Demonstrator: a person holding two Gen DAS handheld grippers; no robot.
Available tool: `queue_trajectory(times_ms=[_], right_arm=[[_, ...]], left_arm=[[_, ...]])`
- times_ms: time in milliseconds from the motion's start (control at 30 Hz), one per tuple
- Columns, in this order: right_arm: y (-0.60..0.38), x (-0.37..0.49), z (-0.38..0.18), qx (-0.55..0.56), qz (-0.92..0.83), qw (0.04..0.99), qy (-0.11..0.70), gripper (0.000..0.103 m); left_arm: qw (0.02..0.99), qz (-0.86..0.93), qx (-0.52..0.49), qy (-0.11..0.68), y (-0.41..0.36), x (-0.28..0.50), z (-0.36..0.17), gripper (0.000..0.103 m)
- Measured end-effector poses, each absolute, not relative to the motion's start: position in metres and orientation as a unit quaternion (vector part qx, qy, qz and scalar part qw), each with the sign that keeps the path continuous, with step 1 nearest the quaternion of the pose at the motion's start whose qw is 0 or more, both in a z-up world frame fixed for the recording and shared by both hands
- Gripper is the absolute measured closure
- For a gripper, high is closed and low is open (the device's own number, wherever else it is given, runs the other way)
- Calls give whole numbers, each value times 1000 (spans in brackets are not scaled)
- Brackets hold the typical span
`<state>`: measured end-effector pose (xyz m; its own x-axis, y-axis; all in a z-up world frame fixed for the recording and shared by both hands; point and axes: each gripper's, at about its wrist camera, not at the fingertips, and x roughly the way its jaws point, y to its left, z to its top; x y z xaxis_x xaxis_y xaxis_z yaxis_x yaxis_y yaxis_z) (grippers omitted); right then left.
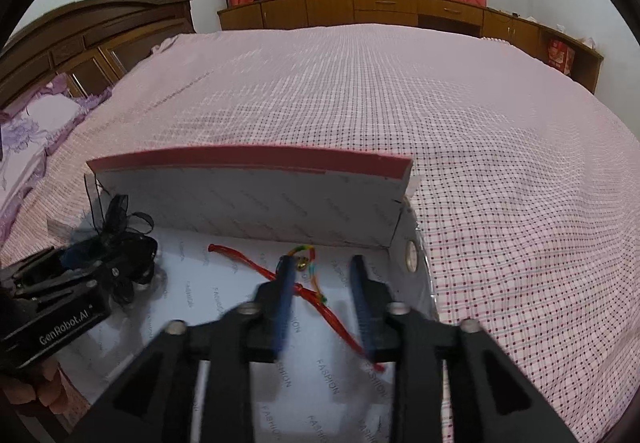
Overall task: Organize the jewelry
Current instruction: 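Carry the hair flower and red bracelet into the shoebox with both tools, then open both tools to drop the flower and bracelet inside the box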
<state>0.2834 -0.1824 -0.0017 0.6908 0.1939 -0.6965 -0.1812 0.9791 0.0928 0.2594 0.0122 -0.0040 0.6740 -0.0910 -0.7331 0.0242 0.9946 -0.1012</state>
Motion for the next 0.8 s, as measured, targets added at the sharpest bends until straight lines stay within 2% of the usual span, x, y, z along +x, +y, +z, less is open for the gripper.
queue_trajectory(times_ms=[133,300,800], right_arm=[[-186,277,8,2,104,923,371,62],[-191,260,25,2,112,931,348,57],[-204,196,87,28,117,952,280,56]], left_arm=[[916,-36,-49,397,18,249,4,52],[923,-42,-51,380,20,234,22,50],[949,-49,-47,309,26,159,80,49]])
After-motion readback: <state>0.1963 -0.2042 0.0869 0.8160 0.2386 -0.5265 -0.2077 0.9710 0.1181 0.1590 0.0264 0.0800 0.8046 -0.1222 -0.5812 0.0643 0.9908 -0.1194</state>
